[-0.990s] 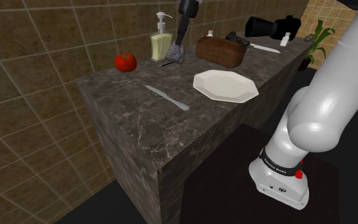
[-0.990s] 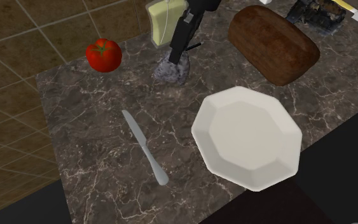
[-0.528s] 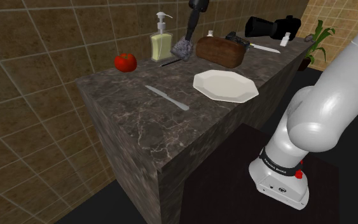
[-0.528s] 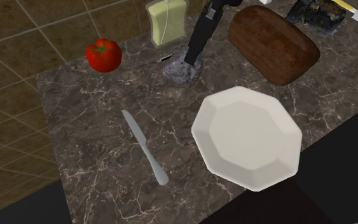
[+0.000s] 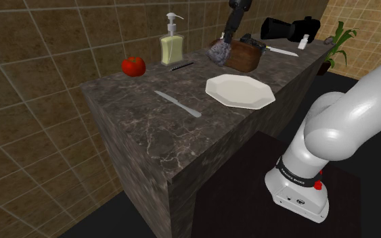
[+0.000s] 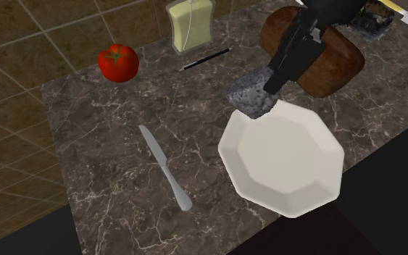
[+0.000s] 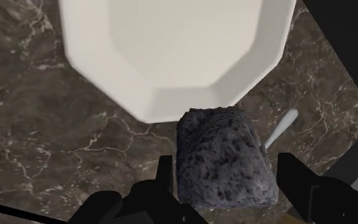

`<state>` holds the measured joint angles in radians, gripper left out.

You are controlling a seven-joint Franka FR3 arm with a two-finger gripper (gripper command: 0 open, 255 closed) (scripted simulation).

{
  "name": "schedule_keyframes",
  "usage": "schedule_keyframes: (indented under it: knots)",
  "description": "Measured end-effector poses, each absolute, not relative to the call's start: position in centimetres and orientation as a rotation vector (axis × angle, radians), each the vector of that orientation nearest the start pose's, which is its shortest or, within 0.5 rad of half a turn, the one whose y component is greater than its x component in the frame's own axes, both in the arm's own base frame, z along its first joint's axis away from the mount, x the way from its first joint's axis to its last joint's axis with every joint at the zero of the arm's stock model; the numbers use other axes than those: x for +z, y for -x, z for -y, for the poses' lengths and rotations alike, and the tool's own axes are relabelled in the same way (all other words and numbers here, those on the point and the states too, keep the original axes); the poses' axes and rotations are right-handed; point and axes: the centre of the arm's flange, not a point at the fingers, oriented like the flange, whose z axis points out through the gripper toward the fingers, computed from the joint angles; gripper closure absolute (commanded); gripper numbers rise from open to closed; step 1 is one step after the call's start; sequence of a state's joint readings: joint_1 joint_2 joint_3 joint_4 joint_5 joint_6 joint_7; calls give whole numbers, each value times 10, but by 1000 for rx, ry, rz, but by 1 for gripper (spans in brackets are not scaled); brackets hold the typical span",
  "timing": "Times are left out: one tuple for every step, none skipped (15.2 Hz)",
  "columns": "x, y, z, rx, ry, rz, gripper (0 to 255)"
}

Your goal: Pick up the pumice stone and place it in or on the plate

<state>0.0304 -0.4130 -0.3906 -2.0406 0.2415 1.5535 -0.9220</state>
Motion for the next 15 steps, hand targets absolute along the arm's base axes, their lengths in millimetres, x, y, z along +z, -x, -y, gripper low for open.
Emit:
schedule_keyframes:
  knots:
    - [596,-383,154,-207,2635,802,255]
    - [596,-369,157,-207,2635,803,255]
    - [596,-359,163,-207,2635,803,255]
    - [600,-348,168,-207,2635,803,255]
    - [604,-334,173,-207,2635,803,255]
    - [606,-321,178,-207,2635,803,255]
    - [608,-306,182,-207,2635,802,255]
    - [606,-297,185,-207,2635,802,255]
    - [603,-291,185,-207,2635,802,255]
    - [597,-289,187,-206,2635,803,255]
    - [592,-288,187,-206,2634,803,255]
    - [587,-288,186,-205,2634,803,255]
    - [583,-288,186,-205,2634,803,255]
    - [577,-288,187,-205,2634,803,255]
    - [572,-288,187,-205,2634,803,255]
